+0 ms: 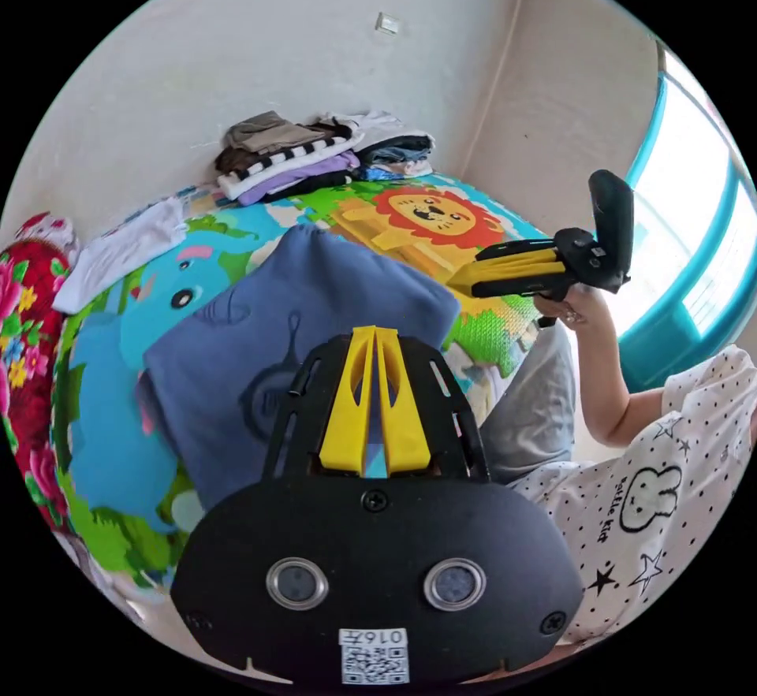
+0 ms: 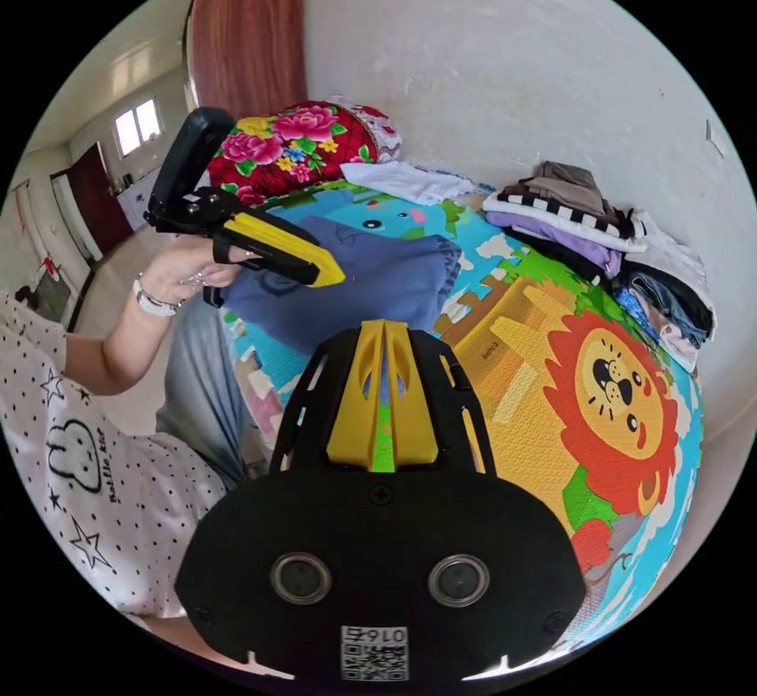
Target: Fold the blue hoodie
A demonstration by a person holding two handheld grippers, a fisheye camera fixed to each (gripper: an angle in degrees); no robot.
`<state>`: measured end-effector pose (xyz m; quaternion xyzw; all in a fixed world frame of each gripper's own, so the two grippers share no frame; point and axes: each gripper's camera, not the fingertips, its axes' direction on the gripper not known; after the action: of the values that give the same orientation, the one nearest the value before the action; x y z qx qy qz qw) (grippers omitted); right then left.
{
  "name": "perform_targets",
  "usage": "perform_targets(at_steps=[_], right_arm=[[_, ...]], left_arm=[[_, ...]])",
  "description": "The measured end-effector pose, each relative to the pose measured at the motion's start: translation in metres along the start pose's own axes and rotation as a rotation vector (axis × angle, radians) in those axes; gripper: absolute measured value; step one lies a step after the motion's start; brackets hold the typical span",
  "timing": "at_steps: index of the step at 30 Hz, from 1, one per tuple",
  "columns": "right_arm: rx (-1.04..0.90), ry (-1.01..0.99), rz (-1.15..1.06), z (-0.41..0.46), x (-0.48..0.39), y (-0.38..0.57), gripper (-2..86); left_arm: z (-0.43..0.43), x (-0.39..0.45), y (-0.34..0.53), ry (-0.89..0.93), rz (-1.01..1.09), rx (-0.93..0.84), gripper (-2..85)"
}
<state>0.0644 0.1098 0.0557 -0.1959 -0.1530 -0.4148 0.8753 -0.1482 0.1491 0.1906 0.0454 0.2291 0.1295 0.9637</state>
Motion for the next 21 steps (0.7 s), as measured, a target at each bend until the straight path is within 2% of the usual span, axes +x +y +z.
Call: perform_targets(at_steps=[3,9,12,17,21], right_arm=[[-0.097,0.079,0.002,0.024,-0.007,0.012,-0.1],[-0.066,0.030,0.029,0.032,0.000,0.039,-0.1],[-0.043,0.052,0.029,0.035,-0.001,0.049,0.1],[0.055,0.092,0.079,0.021,0.008,0.065,0.9],[0.068,-0.012,0.177,0.015,0.036,0.085,6.5]], left_arm=[[-0.012,-0.006,0.059,-0.179,-0.126,-0.014,-1.0],[-0.014,-0.019,0.135,-0.022,-0.218,0.060,-1.0],[-0.018,-0.009,0.150,-0.066,-0.185,0.103,-1.0],[-0.061,-0.005,0.181,-0.239,-0.272,0.195,-0.9],[-0.069,-0.014,0.199,-0.204,-0.303,0.187,-0.8]])
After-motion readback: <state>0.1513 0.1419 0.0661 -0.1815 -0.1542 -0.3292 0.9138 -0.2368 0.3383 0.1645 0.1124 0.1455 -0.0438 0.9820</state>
